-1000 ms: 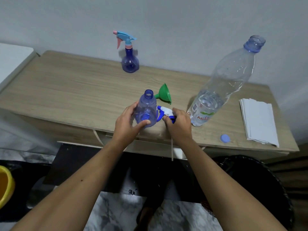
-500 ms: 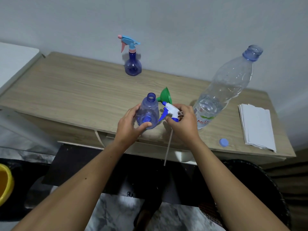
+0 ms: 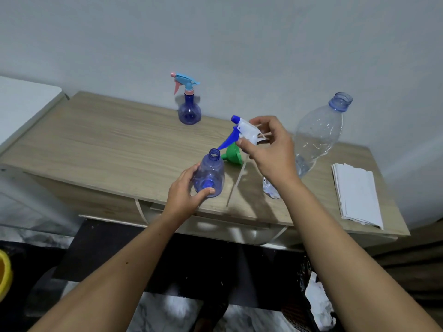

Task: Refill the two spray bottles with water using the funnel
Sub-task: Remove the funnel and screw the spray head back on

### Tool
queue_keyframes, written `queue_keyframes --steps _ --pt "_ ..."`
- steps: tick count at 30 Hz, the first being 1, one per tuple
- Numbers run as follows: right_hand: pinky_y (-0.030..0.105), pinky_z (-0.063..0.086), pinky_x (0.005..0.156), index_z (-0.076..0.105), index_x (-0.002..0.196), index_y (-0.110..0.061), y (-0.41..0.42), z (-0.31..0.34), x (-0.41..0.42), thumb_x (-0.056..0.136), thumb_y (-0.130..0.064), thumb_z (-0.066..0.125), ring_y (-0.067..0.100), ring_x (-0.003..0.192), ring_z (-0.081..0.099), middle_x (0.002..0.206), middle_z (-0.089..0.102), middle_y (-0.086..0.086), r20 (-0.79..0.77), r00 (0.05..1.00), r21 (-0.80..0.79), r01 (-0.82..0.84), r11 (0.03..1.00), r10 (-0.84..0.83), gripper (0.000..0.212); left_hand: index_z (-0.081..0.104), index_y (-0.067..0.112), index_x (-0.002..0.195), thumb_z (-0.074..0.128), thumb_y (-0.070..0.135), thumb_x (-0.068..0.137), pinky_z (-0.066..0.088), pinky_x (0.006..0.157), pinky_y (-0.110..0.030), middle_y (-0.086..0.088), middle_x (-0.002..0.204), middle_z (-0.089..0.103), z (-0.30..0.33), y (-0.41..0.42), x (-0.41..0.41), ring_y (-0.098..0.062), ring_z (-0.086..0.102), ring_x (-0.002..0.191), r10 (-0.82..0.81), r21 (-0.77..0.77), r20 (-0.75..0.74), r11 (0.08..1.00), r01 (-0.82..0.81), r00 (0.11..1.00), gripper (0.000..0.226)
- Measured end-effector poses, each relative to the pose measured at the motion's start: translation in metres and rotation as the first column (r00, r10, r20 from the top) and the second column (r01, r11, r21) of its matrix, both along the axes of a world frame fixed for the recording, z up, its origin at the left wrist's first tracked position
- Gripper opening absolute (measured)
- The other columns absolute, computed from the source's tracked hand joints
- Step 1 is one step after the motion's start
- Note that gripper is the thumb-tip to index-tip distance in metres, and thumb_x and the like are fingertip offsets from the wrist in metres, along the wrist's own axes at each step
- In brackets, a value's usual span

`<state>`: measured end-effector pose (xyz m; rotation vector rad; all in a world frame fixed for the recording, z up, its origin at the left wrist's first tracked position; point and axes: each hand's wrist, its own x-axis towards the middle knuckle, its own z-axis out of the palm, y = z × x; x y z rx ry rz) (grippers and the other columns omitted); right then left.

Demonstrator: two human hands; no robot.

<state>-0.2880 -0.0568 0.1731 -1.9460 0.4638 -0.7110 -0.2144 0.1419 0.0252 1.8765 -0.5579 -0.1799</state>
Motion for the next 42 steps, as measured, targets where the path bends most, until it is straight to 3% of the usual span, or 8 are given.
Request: queue_keyframes --steps 4,8,14,19,23,29,37,42 --pt "0.052 0.063 0.074 0.067 0.107 -0.03 0.006 0.035 0.009 0.073 -0.03 0.089 0.017 0.087 0.07 0.096 0.071 -0.011 0.09 0.996 -0.026 -0.022 0.999 0.024 0.041 0.057 0.016 0.148 0.082 0.056 0.071 0.054 0.107 -0.037 0.005 0.137 0.066 0.002 0.001 -0.001 -0.01 0.066 0.122 -0.001 -0.003 -0.004 1.0 0.001 1.0 0.09" --pt "0.05 0.062 0.077 0.067 0.111 -0.026 0.015 0.065 0.016 0.076 -0.027 0.088 0.012 0.091 0.068 0.097 0.069 -0.015 0.174 0.984 -0.064 -0.026 0.998 0.036 0.041 0.057 0.017 0.148 0.086 0.048 0.073 0.052 0.107 -0.033 0.009 0.137 0.065 0.003 0.001 -0.002 -0.008 0.064 0.122 -0.004 0.015 0.0 1.0 0.004 1.0 0.087" --pt "0.026 0.053 0.068 0.069 0.109 -0.018 0.026 0.097 0.025 0.079 -0.021 0.088 0.004 0.088 0.066 0.105 0.073 -0.011 0.228 0.972 -0.08 -0.033 0.996 0.05 0.036 0.057 0.017 0.148 0.087 0.043 0.074 0.051 0.105 -0.027 0.006 0.137 0.066 0.007 0.002 -0.001 -0.009 0.064 0.121 -0.013 0.038 0.009 0.999 0.012 1.0 0.084" --pt "0.032 0.058 0.069 0.068 0.11 -0.018 0.028 0.106 0.027 0.08 -0.023 0.088 0.008 0.089 0.066 0.105 0.073 -0.009 0.254 0.965 -0.088 -0.045 0.995 0.066 0.037 0.058 0.017 0.147 0.088 0.042 0.073 0.052 0.106 -0.03 0.005 0.136 0.067 0.006 0.003 -0.001 -0.009 0.065 0.121 -0.016 0.024 0.007 1.0 0.016 1.0 0.084" --pt "0.023 0.052 0.066 0.068 0.109 -0.018 0.031 0.096 0.029 0.08 -0.021 0.088 0.004 0.088 0.065 0.105 0.073 -0.009 0.241 0.967 -0.082 -0.069 0.994 0.087 0.035 0.057 0.017 0.148 0.087 0.042 0.074 0.053 0.106 -0.032 0.006 0.136 0.066 0.006 0.001 0.0 -0.008 0.064 0.121 -0.013 0.02 0.003 1.0 0.013 1.0 0.084" --pt "0.033 0.057 0.07 0.069 0.104 -0.019 0.031 0.047 0.028 0.078 -0.02 0.091 0.011 0.085 0.066 0.098 0.072 -0.009 0.159 0.98 -0.064 -0.108 0.992 0.117 0.034 0.057 0.019 0.148 0.088 0.04 0.075 0.054 0.107 -0.038 0.007 0.137 0.066 0.003 -0.001 0.001 -0.009 0.065 0.122 -0.013 -0.003 0.003 1.0 0.013 1.0 0.082" --pt "0.019 0.05 0.066 0.07 0.103 -0.016 0.032 0.005 0.033 0.073 -0.017 0.093 0.001 0.082 0.06 0.095 0.073 -0.009 0.057 0.988 -0.101 -0.136 0.986 0.142 0.038 0.056 0.02 0.148 0.088 0.039 0.078 0.055 0.106 -0.043 0.008 0.138 0.065 -0.002 -0.001 0.001 -0.008 0.064 0.125 -0.016 -0.039 -0.003 0.999 0.015 1.0 0.079" --pt "0.022 0.052 0.064 0.07 0.102 -0.019 0.036 -0.012 0.034 0.071 -0.024 0.095 0.001 0.082 0.062 0.092 0.071 -0.016 -0.012 0.989 -0.148 -0.148 0.978 0.148 0.04 0.056 0.017 0.147 0.088 0.039 0.08 0.055 0.106 -0.046 0.005 0.138 0.066 -0.006 -0.001 0.001 -0.011 0.064 0.126 -0.008 -0.048 0.02 0.999 0.009 1.0 0.077"
